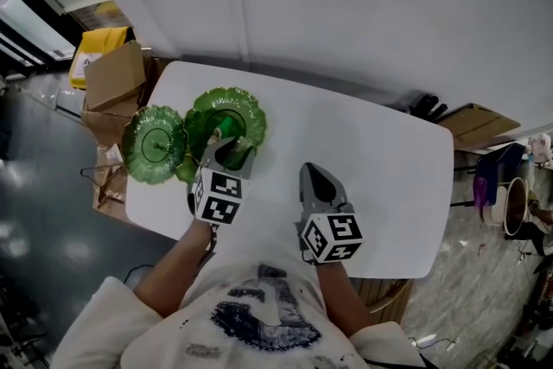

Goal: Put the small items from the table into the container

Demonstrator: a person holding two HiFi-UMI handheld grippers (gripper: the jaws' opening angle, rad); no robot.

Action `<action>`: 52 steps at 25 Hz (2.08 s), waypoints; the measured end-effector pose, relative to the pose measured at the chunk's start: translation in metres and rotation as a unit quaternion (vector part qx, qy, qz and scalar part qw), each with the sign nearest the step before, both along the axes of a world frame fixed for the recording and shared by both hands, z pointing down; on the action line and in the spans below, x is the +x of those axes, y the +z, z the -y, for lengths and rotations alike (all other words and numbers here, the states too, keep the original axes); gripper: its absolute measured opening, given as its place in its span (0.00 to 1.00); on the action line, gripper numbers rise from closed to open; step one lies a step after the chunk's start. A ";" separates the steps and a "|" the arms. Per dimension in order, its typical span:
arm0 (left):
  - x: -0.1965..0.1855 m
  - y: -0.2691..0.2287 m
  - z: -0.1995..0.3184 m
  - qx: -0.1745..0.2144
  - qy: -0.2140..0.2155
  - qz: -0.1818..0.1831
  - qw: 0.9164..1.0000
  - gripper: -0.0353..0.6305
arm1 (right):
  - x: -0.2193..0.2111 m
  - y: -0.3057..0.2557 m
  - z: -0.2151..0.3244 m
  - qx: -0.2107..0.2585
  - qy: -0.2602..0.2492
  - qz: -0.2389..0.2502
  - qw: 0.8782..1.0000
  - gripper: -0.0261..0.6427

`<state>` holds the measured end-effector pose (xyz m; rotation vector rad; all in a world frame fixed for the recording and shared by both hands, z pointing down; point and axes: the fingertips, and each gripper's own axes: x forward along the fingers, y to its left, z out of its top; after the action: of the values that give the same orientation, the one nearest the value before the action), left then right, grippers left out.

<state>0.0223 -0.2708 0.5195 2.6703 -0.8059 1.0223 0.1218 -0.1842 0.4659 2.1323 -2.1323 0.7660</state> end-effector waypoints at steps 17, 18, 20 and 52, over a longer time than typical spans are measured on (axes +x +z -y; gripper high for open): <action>-0.002 -0.002 -0.002 -0.005 -0.007 -0.013 1.000 0.26 | 0.002 0.001 -0.005 0.001 0.004 0.007 1.000 0.04; -0.001 -0.005 -0.002 -0.006 -0.006 -0.015 1.000 0.26 | 0.002 0.001 -0.006 0.002 0.004 0.007 1.000 0.03; -0.001 -0.008 -0.002 -0.005 -0.005 -0.019 1.000 0.26 | 0.003 0.000 -0.007 0.003 0.005 0.007 1.000 0.04; -0.007 -0.050 -0.105 0.038 -0.010 -0.053 0.998 0.25 | 0.004 -0.025 -0.113 0.024 -0.002 0.001 1.000 0.04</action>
<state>0.0149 -0.1663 0.4699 2.7461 -0.8653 0.8550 0.1255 -0.0711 0.4405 2.1516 -2.1772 0.7248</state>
